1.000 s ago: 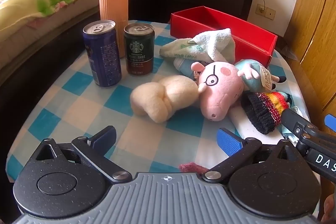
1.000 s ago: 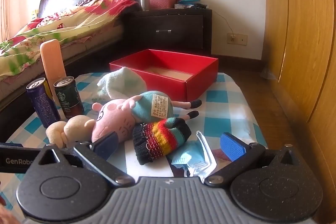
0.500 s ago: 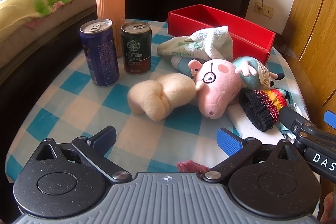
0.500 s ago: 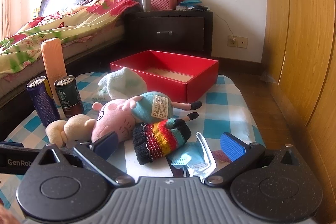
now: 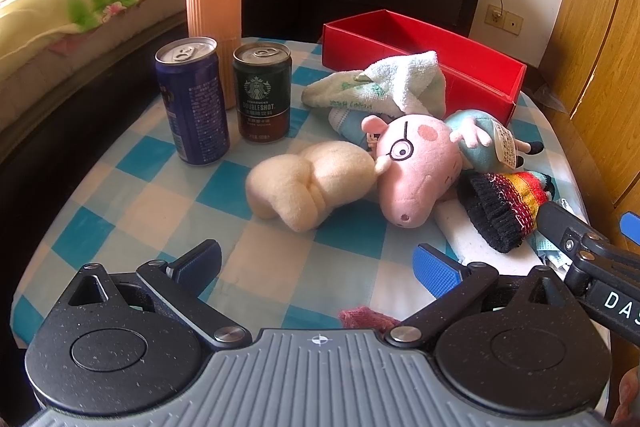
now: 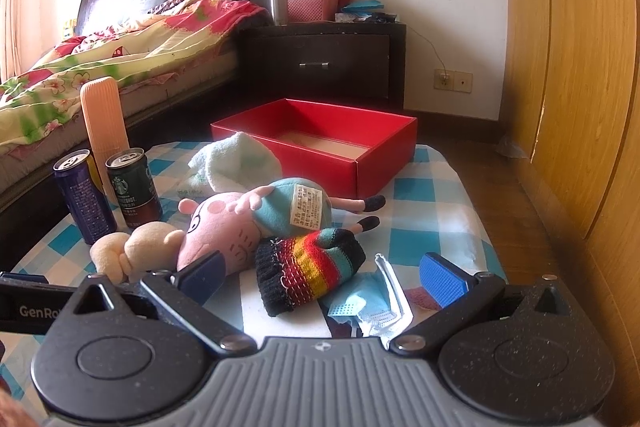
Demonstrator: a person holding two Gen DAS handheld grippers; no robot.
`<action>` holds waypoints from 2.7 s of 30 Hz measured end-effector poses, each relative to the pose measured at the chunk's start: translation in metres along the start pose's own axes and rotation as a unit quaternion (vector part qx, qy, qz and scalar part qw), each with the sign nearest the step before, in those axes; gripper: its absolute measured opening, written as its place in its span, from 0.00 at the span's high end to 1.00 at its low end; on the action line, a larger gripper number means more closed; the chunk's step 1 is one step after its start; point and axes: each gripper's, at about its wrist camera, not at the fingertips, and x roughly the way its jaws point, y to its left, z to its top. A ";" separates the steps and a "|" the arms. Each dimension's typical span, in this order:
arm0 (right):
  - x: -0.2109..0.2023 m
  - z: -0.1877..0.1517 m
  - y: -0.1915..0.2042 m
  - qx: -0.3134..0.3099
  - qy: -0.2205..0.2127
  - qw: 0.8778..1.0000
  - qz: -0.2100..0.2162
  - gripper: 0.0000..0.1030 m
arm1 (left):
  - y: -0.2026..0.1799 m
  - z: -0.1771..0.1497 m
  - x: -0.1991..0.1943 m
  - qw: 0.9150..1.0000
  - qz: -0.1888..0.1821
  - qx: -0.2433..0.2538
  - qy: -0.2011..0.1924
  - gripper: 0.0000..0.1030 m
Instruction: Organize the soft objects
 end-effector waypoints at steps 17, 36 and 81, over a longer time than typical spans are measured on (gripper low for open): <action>-0.001 0.001 -0.003 0.007 -0.001 1.000 -0.005 0.18 | 0.000 -0.001 0.000 1.000 0.003 -0.001 0.000 0.06; 0.000 0.000 -0.002 0.004 0.002 1.000 -0.005 0.18 | 0.001 -0.001 0.001 1.000 0.001 0.000 0.002 0.06; -0.003 -0.004 -0.009 0.014 0.016 1.000 -0.007 0.18 | -0.008 -0.003 -0.001 1.000 -0.009 0.011 0.006 0.06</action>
